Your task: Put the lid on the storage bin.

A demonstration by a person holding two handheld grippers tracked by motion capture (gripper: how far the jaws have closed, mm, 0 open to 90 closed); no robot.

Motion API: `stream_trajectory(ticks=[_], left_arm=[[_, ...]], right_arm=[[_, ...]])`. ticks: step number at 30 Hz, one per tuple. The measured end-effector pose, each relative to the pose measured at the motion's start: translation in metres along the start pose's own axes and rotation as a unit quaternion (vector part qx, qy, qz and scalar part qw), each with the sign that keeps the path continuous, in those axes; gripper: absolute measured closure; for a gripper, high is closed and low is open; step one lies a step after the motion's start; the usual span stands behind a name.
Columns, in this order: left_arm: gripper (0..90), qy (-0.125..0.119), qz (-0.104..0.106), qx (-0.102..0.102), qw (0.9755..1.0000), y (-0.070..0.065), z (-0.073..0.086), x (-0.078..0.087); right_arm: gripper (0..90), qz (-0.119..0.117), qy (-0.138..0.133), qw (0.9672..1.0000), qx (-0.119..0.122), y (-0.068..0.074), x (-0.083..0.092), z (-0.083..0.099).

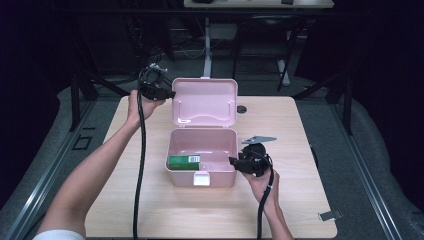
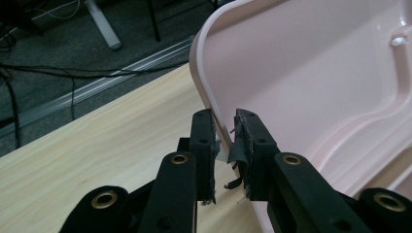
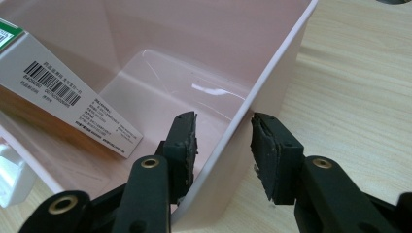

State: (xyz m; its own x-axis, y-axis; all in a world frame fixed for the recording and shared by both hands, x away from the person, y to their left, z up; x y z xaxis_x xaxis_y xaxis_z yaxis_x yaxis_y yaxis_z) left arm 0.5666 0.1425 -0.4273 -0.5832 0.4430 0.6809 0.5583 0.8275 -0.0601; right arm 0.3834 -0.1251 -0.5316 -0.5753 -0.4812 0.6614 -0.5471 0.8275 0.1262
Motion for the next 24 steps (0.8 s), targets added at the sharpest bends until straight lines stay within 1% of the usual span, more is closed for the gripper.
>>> stream_trajectory(ticks=[4, 8, 12, 14, 15, 16, 17, 18, 20, 21, 24], left_arm=[[79.0, -0.005, 0.006, -0.003, 1.0, -0.003, 0.0, 0.007], [79.1, -0.007, 0.008, -0.009, 0.9999, -0.006, 0.0, 0.014], [79.3, -0.008, 0.014, -0.011, 0.9998, -0.008, 0.0, 0.022], [82.1, -0.008, 0.013, -0.015, 0.9998, -0.009, 0.001, 0.027], [83.2, -0.012, 0.023, -0.016, 0.9996, -0.01, 0.002, 0.029], [85.2, -0.011, 0.036, -0.012, 0.9992, -0.013, 0.002, 0.031], [85.2, -0.012, 0.035, -0.023, 0.9991, -0.017, 0.003, 0.033], [85.2, -0.01, 0.03, -0.034, 0.9989, -0.021, 0.003, 0.033], [85.1, 0.0, 0.031, -0.041, 0.9987, -0.026, 0.004, 0.029], [84.9, 0.003, 0.026, -0.041, 0.9988, -0.026, 0.005, 0.025], [83.7, 0.012, 0.021, -0.026, 0.9994, -0.019, 0.007, 0.015]], right_arm=[[61.0, 0.002, -0.003, 1.0, 0.0, 0.0, 0.0, 0.0], [61.0, 0.002, -0.004, 1.0, -0.003, 0.0, 0.0, 0.0], [61.3, 0.004, -0.005, 1.0, -0.002, 0.0, 0.0, 0.0], [61.2, 0.004, -0.004, 1.0, -0.003, 0.0, 0.0, 0.0], [61.2, 0.006, -0.005, 1.0, -0.002, 0.0, 0.0, 0.0], [61.9, 0.005, -0.005, 1.0, -0.002, 0.0, 0.0, 0.0], [61.8, 0.005, -0.006, 1.0, -0.003, 0.0, 0.0, 0.0], [61.9, 0.006, -0.005, 1.0, -0.004, 0.0, 0.0, 0.0], [62.0, 0.005, -0.006, 1.0, -0.006, 0.0, -0.001, -0.001], [62.1, 0.001, -0.009, 0.9999, -0.01, -0.001, -0.002, -0.001], [62.4, 0.002, -0.008, 0.9999, -0.011, -0.002, -0.001, -0.001]])
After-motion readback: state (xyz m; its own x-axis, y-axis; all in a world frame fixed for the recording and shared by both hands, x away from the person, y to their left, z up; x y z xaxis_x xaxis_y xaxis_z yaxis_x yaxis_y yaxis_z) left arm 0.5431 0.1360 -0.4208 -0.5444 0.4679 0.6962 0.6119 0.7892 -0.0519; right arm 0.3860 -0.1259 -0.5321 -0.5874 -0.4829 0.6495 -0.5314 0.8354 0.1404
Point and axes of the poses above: each handheld gripper's, and its own axes: x roughly backward along the jaws, z roughly out of its underside, y roughly to its left, the point moved 6 cm from there along -x, roughly forward along the jaws, and after that the axes turned 4 degrees about x, right-handed, at the moved point
